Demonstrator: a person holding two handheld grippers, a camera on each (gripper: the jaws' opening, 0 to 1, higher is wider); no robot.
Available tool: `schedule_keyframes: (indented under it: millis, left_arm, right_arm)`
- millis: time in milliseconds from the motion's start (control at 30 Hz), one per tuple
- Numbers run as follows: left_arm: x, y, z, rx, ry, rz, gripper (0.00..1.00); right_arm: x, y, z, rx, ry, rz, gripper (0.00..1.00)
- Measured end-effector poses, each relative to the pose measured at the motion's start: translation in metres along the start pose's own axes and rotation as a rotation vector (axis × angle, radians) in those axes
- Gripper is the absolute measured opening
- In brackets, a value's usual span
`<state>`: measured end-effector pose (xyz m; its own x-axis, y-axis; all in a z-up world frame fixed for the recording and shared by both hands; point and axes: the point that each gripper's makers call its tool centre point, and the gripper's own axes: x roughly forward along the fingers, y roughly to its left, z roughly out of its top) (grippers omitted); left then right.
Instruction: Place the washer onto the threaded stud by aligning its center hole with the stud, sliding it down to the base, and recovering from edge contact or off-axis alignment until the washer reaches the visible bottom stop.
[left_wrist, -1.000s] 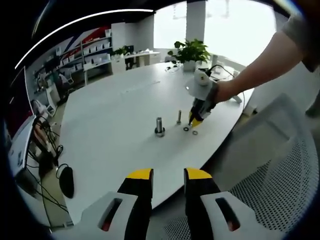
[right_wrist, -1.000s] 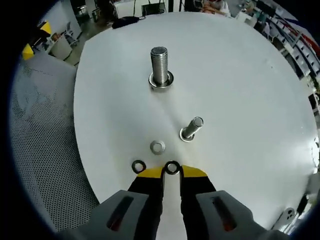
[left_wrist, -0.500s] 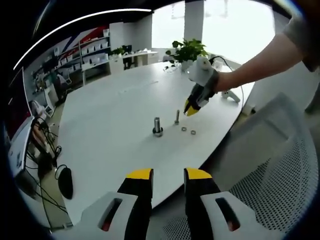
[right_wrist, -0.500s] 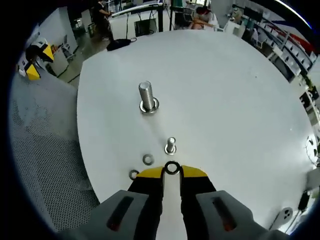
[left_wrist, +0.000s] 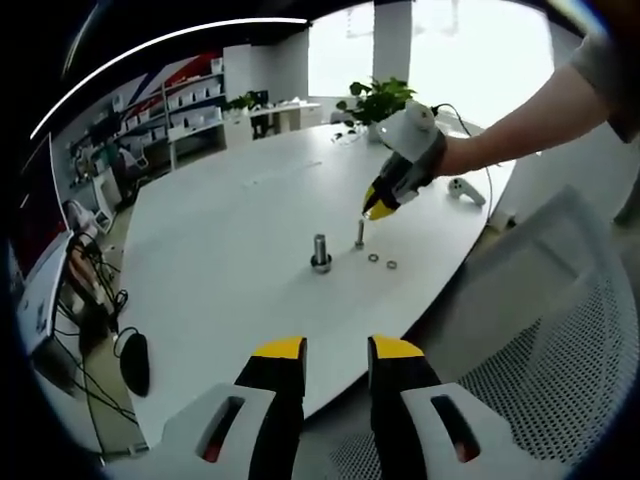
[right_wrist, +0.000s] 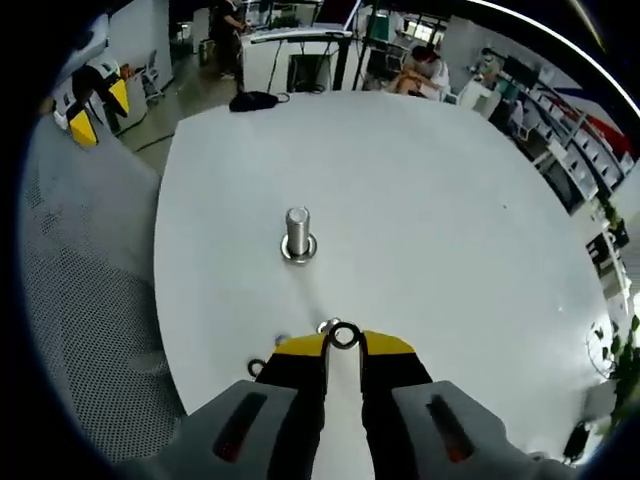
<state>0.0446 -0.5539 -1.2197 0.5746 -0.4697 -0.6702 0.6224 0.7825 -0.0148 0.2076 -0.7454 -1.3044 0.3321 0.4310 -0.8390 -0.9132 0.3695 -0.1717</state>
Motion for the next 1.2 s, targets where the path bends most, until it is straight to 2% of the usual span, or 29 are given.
schedule_keyframes:
  millis: [300,767,1200]
  left_arm:
    - [0.000,0.001,0.000,0.000,-0.002,0.006,0.22]
    - [0.001,0.000,-0.003,0.004,0.014,0.005,0.22]
    - [0.001,-0.001,-0.006,0.001,0.030,0.004,0.22]
  right_arm:
    - [0.005,0.005,0.002,-0.030,0.021,0.024,0.13]
    - [0.012,0.003,-0.001,-0.017,0.052,0.050,0.14]
    - [0.033,0.003,-0.008,-0.020,0.090,0.071,0.14]
